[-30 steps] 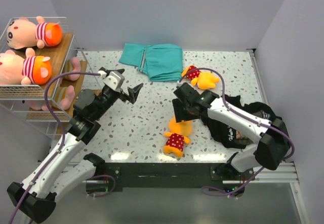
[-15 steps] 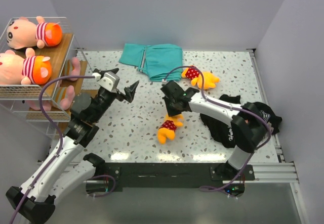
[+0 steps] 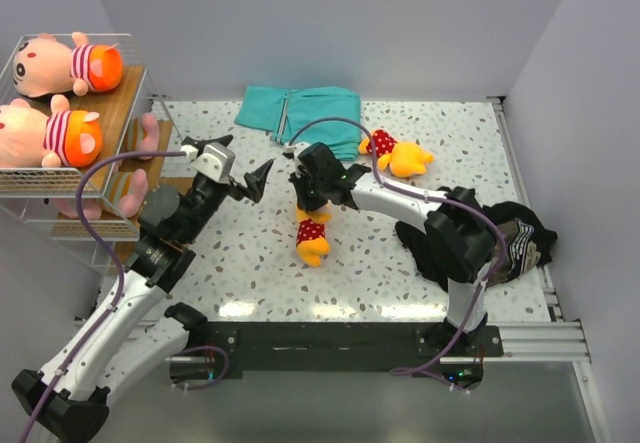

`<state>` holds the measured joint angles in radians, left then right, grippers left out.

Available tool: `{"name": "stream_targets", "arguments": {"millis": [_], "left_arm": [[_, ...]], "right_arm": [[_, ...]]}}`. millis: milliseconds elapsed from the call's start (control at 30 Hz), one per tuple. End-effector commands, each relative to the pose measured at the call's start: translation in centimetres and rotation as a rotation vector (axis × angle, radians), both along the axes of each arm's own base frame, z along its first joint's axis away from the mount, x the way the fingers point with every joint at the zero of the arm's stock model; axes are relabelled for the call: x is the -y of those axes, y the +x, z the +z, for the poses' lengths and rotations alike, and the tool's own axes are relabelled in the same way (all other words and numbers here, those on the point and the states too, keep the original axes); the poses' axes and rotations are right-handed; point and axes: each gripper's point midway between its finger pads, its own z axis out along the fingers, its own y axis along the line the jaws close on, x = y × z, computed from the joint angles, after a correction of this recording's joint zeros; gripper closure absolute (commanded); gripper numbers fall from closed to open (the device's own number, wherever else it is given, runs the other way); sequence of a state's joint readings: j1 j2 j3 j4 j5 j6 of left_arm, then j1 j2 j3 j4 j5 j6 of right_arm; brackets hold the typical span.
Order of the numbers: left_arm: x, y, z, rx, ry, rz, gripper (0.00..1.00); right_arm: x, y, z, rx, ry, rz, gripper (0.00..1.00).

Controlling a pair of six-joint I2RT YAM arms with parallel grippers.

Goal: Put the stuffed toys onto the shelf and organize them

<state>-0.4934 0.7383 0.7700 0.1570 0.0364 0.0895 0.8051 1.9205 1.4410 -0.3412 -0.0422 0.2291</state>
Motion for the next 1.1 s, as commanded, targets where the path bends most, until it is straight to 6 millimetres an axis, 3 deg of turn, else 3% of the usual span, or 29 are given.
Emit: {"name": "stream_targets", "arguments": {"millis": [0,67,233,333,433,533,633,667,700,900,1067], "left_arm": [[-0.1,-0.1,1.5,0.052,-0.032,0.003,0.00],[0.0,-0.1,1.4,0.049,-0.031,0.001,0.00],[0.2,-0.1,1.3,0.045,-0.030,-0.008,0.00],[0.1,0.0,1.3,0.042,-0.028,-0.007,0.00],[0.0,0.0,1.3,0.043,-0.027,0.003,0.00],[-0.1,0.0,1.4,0.047,-0.027,0.008,0.00],[-0.1,0.0,1.4,0.046,-0.027,0.005,0.00],[-0.1,0.0,1.3,0.046,-0.026,0.007,0.00],[-0.2,0.0,1.3,0.045,-0.026,0.008,0.00],[-0.2,-0.2,1.5,0.050,-0.033,0.006,0.00],[-0.1,-0.2,1.5,0.050,-0.040,0.004,0.00]], "right_arm": [[-2.3,1.0,4.8,0.148,0.188,0.041,1.00],[-2.8,1.1,5.8,0.183,0.258,0.040,1.00],[-3.7,1.2,4.7,0.179,0.382,0.021,1.00],[-5.0,1.4,5.2,0.174,0.491,0.021,1.00],[-5.3,2.4,5.3,0.185,0.491,-0.008,0.96],[-4.5,3.9,4.4,0.195,0.431,-0.058,0.72],[-3.4,3.6,5.1,0.236,0.351,-0.003,0.57],[-3.0,3.5,5.3,0.255,0.321,0.020,0.46],[-2.3,3.4,6.5,0.316,0.279,0.064,0.43],[0.1,1.3,6.9,0.451,0.135,0.268,0.40],[-1.2,-4.3,6.4,0.517,0.077,0.566,0.39]]}}
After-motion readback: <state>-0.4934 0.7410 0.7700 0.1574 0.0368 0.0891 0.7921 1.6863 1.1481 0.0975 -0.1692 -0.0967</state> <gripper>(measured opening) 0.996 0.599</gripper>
